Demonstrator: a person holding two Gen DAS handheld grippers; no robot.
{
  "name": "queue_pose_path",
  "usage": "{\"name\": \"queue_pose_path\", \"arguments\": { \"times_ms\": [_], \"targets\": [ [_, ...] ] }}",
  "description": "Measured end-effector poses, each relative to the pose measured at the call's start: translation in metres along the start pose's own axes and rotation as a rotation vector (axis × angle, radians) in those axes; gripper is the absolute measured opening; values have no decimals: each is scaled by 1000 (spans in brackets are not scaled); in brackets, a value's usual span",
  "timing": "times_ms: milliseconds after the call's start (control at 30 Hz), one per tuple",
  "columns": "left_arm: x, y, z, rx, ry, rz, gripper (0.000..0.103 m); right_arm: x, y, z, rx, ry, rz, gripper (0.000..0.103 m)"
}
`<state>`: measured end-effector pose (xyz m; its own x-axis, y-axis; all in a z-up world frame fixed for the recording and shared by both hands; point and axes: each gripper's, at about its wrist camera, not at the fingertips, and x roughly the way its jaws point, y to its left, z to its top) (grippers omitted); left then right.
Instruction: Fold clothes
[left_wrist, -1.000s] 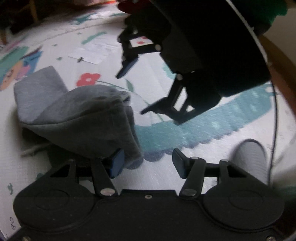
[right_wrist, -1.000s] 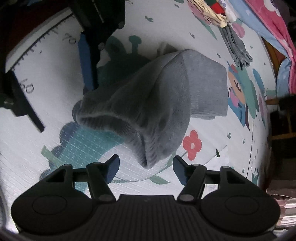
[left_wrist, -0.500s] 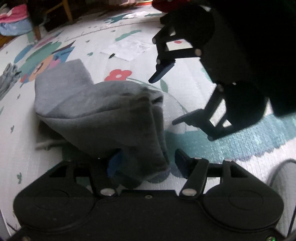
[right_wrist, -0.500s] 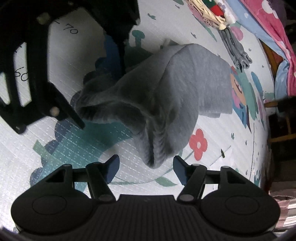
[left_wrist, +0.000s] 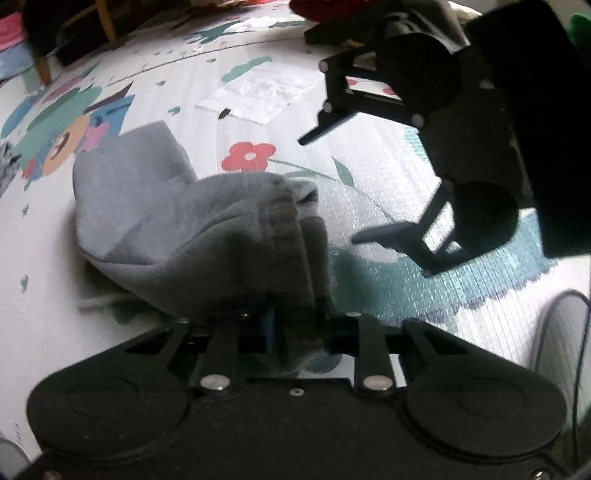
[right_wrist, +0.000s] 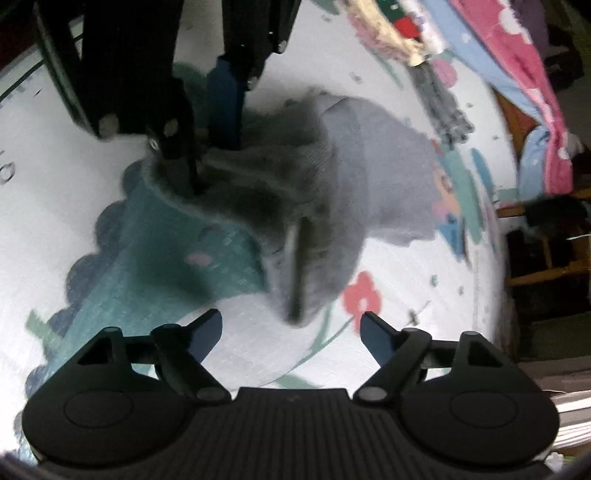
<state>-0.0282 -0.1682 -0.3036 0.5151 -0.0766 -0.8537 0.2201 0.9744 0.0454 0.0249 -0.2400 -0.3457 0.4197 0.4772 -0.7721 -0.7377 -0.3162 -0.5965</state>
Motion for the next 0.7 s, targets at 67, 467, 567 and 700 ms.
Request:
{"name": "queue_pose_path", "arguments": {
  "times_ms": [67, 467, 567, 700],
  "targets": [
    [-8, 9, 5, 47, -4, -18, 9, -4, -9, 6, 28, -18, -16, 79],
    [-56, 74, 28, 113, -7, -37, 5, -7, -19, 29, 49, -48, -13, 76],
    [-62, 92, 36, 88, -8, -46, 5, -7, -18, 39, 55, -67, -8, 73],
    [-69, 109, 39, 83, -6, -50, 5, -2, -26, 52, 85, -77, -14, 60]
  ]
}}
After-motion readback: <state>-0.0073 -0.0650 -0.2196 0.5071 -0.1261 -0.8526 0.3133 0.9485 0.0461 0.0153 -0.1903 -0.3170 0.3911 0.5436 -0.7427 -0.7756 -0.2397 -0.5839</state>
